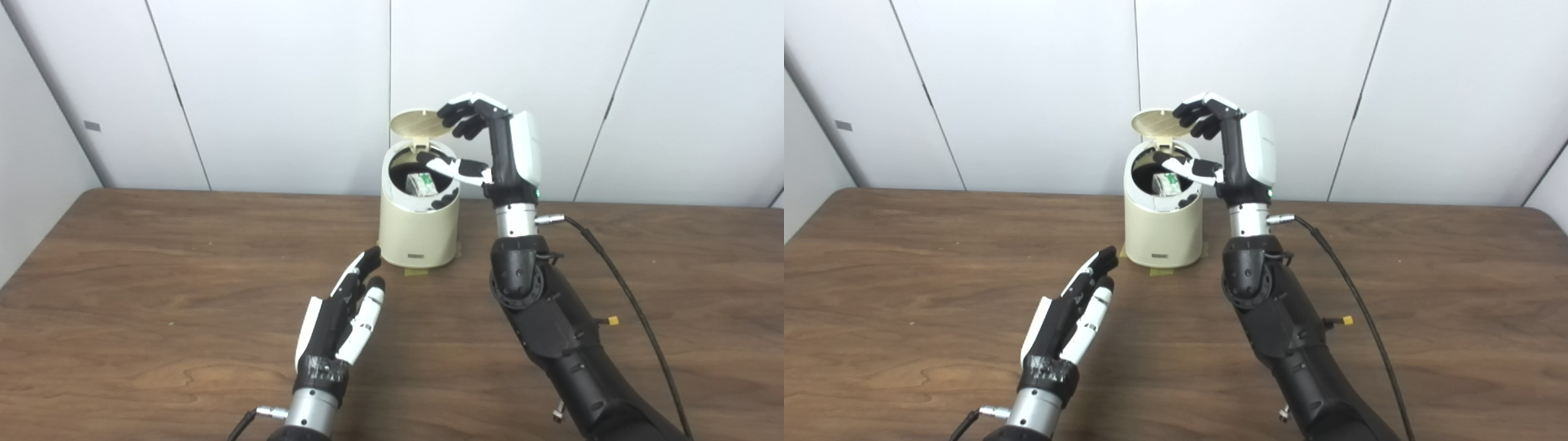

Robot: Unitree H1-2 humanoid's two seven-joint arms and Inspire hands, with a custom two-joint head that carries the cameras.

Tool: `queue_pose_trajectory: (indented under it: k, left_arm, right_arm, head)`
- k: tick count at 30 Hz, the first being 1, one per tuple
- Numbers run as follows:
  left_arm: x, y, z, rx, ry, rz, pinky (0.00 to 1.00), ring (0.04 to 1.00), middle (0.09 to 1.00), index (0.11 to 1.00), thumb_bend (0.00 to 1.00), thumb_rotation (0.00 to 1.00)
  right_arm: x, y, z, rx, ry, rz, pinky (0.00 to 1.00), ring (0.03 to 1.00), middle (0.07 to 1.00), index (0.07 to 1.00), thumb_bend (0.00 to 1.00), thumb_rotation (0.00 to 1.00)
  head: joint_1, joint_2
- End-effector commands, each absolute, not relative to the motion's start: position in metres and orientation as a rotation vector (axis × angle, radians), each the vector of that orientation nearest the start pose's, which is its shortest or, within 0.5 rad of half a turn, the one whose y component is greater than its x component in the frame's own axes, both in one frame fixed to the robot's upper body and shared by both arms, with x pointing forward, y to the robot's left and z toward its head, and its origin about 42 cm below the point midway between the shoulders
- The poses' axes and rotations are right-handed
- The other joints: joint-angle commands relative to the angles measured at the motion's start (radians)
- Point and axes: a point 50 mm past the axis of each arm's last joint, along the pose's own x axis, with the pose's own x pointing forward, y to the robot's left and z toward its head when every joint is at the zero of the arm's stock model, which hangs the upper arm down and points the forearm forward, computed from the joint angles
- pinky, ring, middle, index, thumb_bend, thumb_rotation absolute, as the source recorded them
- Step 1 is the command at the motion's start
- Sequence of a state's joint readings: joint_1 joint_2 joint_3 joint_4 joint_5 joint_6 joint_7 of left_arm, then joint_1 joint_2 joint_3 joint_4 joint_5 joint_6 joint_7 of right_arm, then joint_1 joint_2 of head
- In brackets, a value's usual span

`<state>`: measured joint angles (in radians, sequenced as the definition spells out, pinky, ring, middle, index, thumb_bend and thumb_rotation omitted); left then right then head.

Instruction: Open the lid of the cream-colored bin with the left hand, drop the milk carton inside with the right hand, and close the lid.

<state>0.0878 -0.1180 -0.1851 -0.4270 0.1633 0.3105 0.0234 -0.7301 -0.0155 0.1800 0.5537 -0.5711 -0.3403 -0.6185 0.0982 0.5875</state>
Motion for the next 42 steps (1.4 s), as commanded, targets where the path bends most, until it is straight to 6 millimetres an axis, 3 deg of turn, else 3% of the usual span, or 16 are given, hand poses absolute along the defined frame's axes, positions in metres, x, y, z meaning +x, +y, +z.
queue_pose_trajectory:
  k: [1, 5, 11, 16, 17, 19, 20, 22, 25, 30, 33, 42]
  left_arm:
    - [0.250, 0.145, 0.183, 0.033, -0.100, -0.070, 1.00, 0.988, 0.917, 0.913, 0.25, 0.70]
    - [0.255, 0.150, 0.182, 0.033, -0.102, -0.048, 1.00, 0.970, 0.906, 0.916, 0.29, 0.76]
    - [0.267, 0.161, 0.178, 0.009, -0.121, -0.004, 1.00, 0.962, 0.896, 0.916, 0.35, 0.75]
    - [0.281, 0.178, 0.183, -0.013, -0.133, 0.014, 1.00, 0.967, 0.914, 0.939, 0.34, 0.72]
    - [0.285, 0.181, 0.185, -0.013, -0.138, 0.011, 1.00, 0.958, 0.916, 0.942, 0.34, 0.71]
    - [0.293, 0.187, 0.192, 0.014, -0.152, -0.003, 0.99, 0.946, 0.915, 0.933, 0.32, 0.73]
    - [0.298, 0.189, 0.195, 0.029, -0.160, -0.012, 0.97, 0.940, 0.909, 0.922, 0.31, 0.75]
    - [0.310, 0.195, 0.204, 0.058, -0.176, -0.025, 0.98, 0.943, 0.900, 0.902, 0.31, 0.78]
    - [0.331, 0.202, 0.223, 0.079, -0.222, -0.045, 0.97, 0.929, 0.891, 0.888, 0.30, 0.77]
    - [0.362, 0.209, 0.249, 0.094, -0.293, -0.063, 0.92, 0.899, 0.884, 0.888, 0.31, 0.73]
    - [0.381, 0.212, 0.263, 0.106, -0.320, -0.087, 0.91, 0.908, 0.903, 0.902, 0.34, 0.78]
    - [0.431, 0.209, 0.306, 0.191, -0.327, -0.175, 0.95, 0.951, 0.934, 0.932, 0.41, 0.83]
  right_arm:
    - [0.468, -0.121, 0.273, -0.449, -0.815, -0.207, 0.29, 0.385, 0.494, 0.499, 0.52, 0.00]
    - [0.454, -0.144, 0.271, -0.433, -0.795, -0.210, 0.27, 0.382, 0.491, 0.514, 0.52, 0.00]
    - [0.432, -0.173, 0.261, -0.448, -0.762, -0.239, 0.30, 0.388, 0.487, 0.508, 0.52, 0.00]
    - [0.401, -0.203, 0.245, -0.353, -0.541, -0.210, 0.33, 0.395, 0.471, 0.525, 0.52, 0.00]
    - [0.395, -0.208, 0.242, -0.318, -0.480, -0.175, 0.37, 0.441, 0.474, 0.515, 0.52, 0.01]
    - [0.384, -0.217, 0.236, -0.234, -0.371, -0.095, 0.51, 0.573, 0.611, 0.501, 0.50, 0.13]
    - [0.379, -0.220, 0.234, -0.191, -0.330, -0.056, 0.56, 0.627, 0.665, 0.602, 0.51, 0.36]
    - [0.369, -0.225, 0.231, -0.104, -0.248, 0.004, 0.66, 0.722, 0.751, 0.727, 0.53, 0.70]
    - [0.350, -0.231, 0.222, -0.049, -0.182, 0.049, 0.72, 0.797, 0.810, 0.799, 0.58, 0.89]
    - [0.326, -0.233, 0.203, 0.015, -0.140, 0.038, 0.77, 0.840, 0.843, 0.816, 0.60, 0.93]
    - [0.316, -0.232, 0.192, 0.043, -0.128, 0.020, 0.78, 0.856, 0.859, 0.838, 0.60, 0.97]
    - [0.302, -0.224, 0.172, 0.102, -0.138, -0.035, 0.79, 0.855, 0.861, 0.860, 0.61, 1.00]
  head:
    - [-0.004, 0.000]
    - [-0.006, -0.002]
    - [-0.010, -0.011]
    - [-0.019, -0.015]
    - [-0.019, -0.016]
    - [-0.028, -0.012]
    - [-0.028, -0.012]
    - [-0.039, -0.013]
    - [-0.039, -0.015]
    - [-0.045, -0.021]
    - [-0.044, -0.029]
    - [-0.048, -0.049]
